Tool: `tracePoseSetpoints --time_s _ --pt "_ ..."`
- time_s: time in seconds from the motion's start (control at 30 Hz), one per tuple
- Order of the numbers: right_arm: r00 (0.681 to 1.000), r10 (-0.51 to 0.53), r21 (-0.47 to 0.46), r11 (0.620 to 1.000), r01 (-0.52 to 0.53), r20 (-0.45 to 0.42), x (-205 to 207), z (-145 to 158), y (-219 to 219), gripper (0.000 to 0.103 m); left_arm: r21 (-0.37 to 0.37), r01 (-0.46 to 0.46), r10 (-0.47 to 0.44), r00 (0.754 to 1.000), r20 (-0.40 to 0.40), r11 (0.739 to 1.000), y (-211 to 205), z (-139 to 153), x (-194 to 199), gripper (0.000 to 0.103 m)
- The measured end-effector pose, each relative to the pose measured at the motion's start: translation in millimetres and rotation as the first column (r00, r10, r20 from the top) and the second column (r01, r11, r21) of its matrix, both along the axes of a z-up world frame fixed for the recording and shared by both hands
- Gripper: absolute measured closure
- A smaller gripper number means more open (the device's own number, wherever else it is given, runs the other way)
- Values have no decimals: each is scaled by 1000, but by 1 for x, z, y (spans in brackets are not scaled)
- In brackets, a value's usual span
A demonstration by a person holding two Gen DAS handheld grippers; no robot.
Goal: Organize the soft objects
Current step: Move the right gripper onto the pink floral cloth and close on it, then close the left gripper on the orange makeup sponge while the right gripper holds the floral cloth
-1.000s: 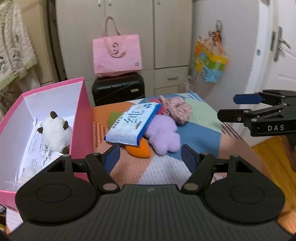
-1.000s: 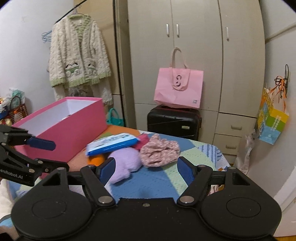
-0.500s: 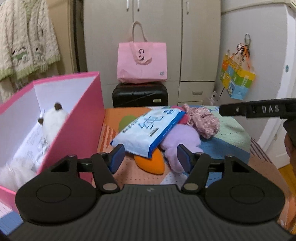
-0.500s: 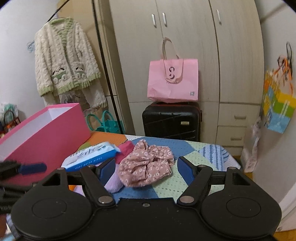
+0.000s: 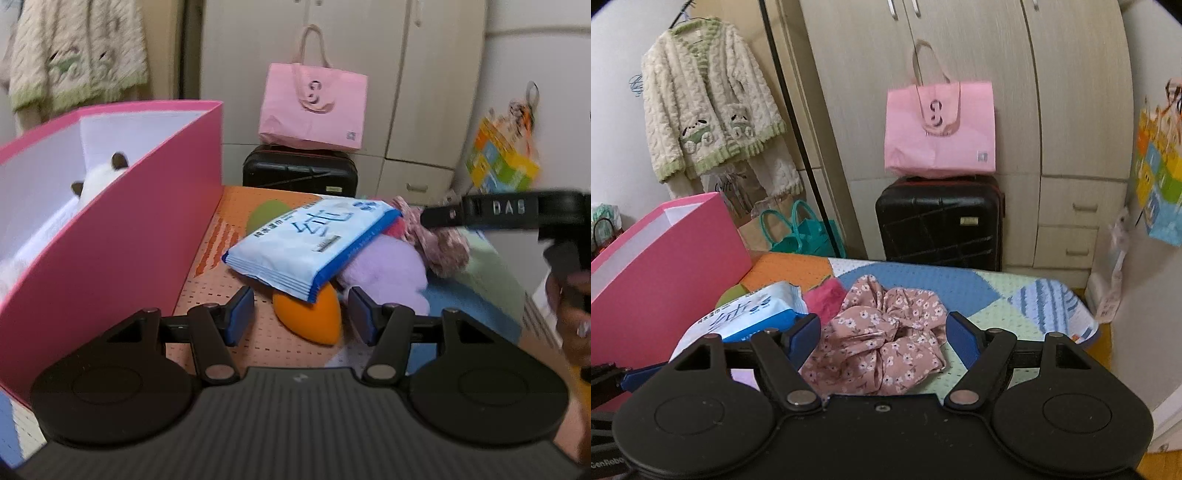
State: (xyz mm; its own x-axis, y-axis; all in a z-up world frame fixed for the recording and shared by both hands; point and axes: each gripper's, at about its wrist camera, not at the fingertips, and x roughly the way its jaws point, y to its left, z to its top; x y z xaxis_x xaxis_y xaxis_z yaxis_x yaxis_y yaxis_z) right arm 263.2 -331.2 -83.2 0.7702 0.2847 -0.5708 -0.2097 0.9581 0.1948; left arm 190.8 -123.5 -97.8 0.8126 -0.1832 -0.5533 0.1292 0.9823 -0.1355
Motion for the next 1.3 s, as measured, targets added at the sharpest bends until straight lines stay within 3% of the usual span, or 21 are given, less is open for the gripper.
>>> tracePoseSetpoints --time_s 0.23,0.47,0.53,0.57,0.63,0.73,1.3 --pt "999 1 6 1000 -1 -47 12 -12 4 24 -37 3 -5 998 -62 999 3 -11 11 48" --pt "998 -14 31 999 16 -63 20 -24 2 25 17 39 -38 998 -56 999 -8 -13 15 48" --pt "999 2 4 1000 -1 -53 17 -24 5 46 26 19 -17 999 -51 999 -8 -13 16 55" --pt "999 7 -8 1000 -7 -45 15 -24 7 51 23 28 -27 998 -53 999 -8 -13 17 63" --pt "999 4 -6 1000 -4 -37 10 -23 6 66 50 53 -51 997 -55 997 -11 -13 16 64" --pt "999 -8 12 1000 8 -31 6 -23 1 76 72 61 -58 997 -45 996 -12 -13 13 64" --pt "993 -114 -85 990 116 26 -45 -17 -5 79 -11 94 -94 991 -95 996 -1 -8 3 64"
